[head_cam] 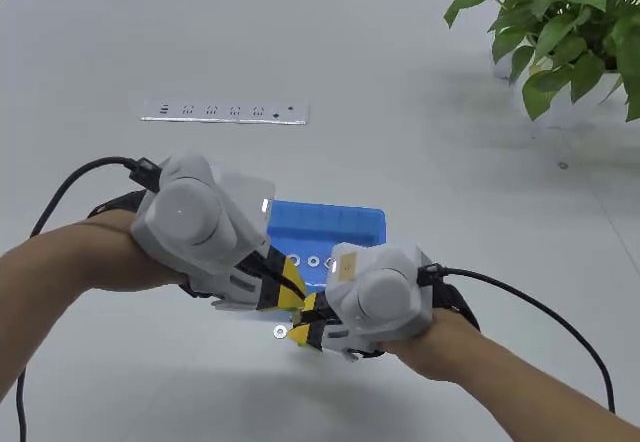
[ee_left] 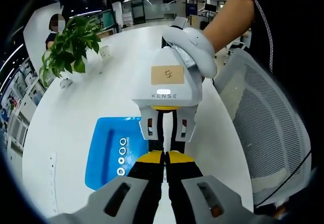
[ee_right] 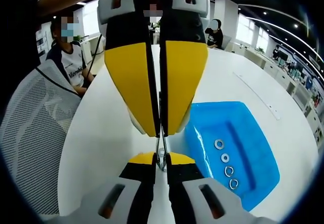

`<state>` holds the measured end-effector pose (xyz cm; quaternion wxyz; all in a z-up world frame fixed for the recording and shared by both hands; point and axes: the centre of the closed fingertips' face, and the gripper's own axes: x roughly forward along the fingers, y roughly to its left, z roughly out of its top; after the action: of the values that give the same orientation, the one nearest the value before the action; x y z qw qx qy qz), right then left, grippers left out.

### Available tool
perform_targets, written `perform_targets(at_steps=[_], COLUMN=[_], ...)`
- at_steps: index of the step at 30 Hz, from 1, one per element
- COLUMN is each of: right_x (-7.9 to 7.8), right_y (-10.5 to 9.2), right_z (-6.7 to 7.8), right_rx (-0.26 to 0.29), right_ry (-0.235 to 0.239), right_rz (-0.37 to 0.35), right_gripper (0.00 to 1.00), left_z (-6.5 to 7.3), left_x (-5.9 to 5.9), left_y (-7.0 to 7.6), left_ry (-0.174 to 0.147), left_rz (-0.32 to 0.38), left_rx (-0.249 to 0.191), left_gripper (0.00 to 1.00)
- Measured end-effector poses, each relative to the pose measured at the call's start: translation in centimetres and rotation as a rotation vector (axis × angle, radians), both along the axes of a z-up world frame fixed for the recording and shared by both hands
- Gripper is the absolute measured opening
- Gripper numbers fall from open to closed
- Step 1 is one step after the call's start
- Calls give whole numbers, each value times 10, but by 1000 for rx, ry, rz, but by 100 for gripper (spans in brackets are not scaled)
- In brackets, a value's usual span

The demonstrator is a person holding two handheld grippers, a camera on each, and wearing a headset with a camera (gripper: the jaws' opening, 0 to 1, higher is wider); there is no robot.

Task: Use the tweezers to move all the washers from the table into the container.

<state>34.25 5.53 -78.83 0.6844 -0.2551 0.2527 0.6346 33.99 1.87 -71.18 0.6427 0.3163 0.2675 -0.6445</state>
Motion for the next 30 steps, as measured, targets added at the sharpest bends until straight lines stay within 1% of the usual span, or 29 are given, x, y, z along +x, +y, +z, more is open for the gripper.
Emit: perform_targets(at_steps=[6, 13, 16, 20, 25, 30], right_x=[-1, -3, -3, -4, -2, 3], right_y=[-2, -2, -1, -1, -1, 0], right_z=[7, 18, 23, 30, 40, 49], right_rx=[0, 2, 9, 8, 7, 6], right_ry=[-6, -15, -8, -19, -30, -48], right_rz=[0, -1, -11, -5, -1, 3], right_gripper=[9, 9, 9, 9, 9, 9], left_z=[7, 19, 24, 31, 40, 51], left_x=[-2, -4, -4, -5, -4, -1], left_y=[-1, -1, 0, -1, 0, 0], left_ry=[-3, -18, -26, -36, -47, -64], left_rz=[1, -1, -1, -5, -4, -1], left_rx=[-10, -10, -9, -8, -14, -17], left_gripper=[5, 5, 5, 5, 5, 5])
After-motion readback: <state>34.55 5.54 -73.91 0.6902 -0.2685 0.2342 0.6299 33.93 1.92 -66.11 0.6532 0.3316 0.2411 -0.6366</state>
